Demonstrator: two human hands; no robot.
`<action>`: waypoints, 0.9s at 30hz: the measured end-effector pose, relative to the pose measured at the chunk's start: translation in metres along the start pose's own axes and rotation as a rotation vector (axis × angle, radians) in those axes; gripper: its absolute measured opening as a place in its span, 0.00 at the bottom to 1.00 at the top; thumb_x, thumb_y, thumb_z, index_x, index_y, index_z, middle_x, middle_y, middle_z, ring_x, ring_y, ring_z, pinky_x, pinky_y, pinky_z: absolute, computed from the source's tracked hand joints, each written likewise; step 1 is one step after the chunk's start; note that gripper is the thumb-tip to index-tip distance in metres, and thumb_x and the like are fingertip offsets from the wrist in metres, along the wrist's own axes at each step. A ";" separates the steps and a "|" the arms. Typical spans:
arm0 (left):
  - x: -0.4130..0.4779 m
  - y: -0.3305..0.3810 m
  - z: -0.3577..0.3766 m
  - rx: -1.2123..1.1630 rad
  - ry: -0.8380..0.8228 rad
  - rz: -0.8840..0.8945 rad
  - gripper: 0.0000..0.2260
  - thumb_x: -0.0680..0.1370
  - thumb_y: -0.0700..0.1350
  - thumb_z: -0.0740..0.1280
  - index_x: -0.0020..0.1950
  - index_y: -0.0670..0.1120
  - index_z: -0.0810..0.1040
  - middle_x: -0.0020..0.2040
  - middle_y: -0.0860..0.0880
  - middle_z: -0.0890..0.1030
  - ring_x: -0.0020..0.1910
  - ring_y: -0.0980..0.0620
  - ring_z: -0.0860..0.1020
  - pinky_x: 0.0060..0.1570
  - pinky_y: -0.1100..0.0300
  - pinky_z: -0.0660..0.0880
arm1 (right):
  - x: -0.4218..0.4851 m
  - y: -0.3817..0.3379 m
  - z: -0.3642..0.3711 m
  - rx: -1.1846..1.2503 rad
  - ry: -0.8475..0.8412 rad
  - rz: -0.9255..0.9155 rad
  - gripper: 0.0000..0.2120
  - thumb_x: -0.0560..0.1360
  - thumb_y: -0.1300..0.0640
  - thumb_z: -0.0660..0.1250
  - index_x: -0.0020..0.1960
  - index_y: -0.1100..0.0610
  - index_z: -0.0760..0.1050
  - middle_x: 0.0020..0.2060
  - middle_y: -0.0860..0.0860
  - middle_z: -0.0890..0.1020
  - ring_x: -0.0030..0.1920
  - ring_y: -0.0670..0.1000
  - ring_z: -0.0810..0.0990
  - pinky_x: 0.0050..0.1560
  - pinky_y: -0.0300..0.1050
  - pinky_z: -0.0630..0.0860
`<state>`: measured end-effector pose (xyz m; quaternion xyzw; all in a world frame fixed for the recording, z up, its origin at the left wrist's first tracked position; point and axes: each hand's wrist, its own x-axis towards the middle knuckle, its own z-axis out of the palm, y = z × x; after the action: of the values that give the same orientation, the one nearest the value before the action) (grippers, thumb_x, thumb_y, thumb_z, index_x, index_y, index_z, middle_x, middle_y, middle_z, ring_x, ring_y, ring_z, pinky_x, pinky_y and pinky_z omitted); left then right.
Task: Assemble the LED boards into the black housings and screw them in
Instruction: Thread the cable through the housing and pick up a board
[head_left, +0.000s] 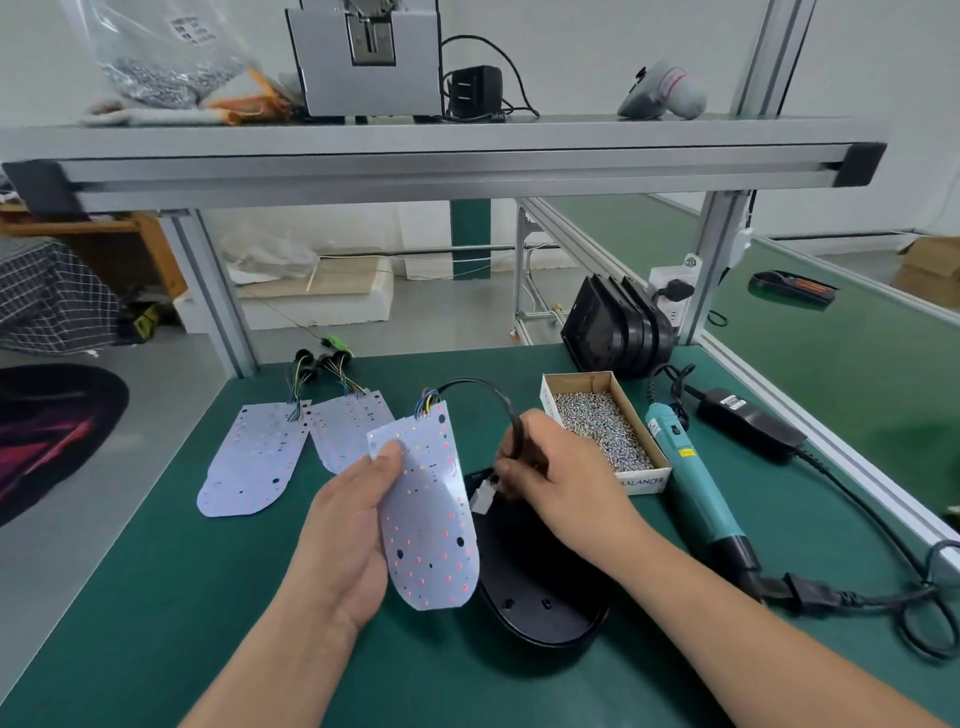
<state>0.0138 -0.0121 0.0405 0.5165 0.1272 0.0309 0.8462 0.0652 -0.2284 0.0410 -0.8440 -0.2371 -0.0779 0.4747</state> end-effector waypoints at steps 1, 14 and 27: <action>0.000 -0.001 0.000 0.003 0.007 -0.003 0.19 0.83 0.49 0.69 0.63 0.34 0.81 0.53 0.42 0.86 0.49 0.45 0.84 0.60 0.43 0.79 | -0.001 0.001 -0.001 -0.018 -0.010 -0.009 0.06 0.78 0.55 0.70 0.47 0.48 0.72 0.39 0.47 0.84 0.42 0.50 0.83 0.47 0.57 0.80; 0.002 -0.015 0.002 0.142 -0.091 -0.040 0.15 0.85 0.51 0.66 0.61 0.41 0.85 0.59 0.39 0.86 0.52 0.42 0.86 0.47 0.49 0.84 | -0.001 0.000 -0.011 0.016 -0.154 -0.026 0.08 0.77 0.57 0.72 0.46 0.50 0.73 0.39 0.49 0.83 0.40 0.52 0.80 0.47 0.57 0.79; 0.007 -0.020 0.006 0.026 -0.109 -0.019 0.19 0.82 0.52 0.67 0.63 0.38 0.82 0.57 0.42 0.85 0.54 0.44 0.82 0.60 0.44 0.77 | -0.006 0.000 -0.014 0.106 -0.183 -0.121 0.05 0.77 0.60 0.76 0.50 0.55 0.81 0.43 0.51 0.81 0.44 0.53 0.79 0.48 0.49 0.77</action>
<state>0.0203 -0.0254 0.0240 0.5272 0.0860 -0.0069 0.8453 0.0614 -0.2424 0.0465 -0.8055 -0.3336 -0.0164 0.4895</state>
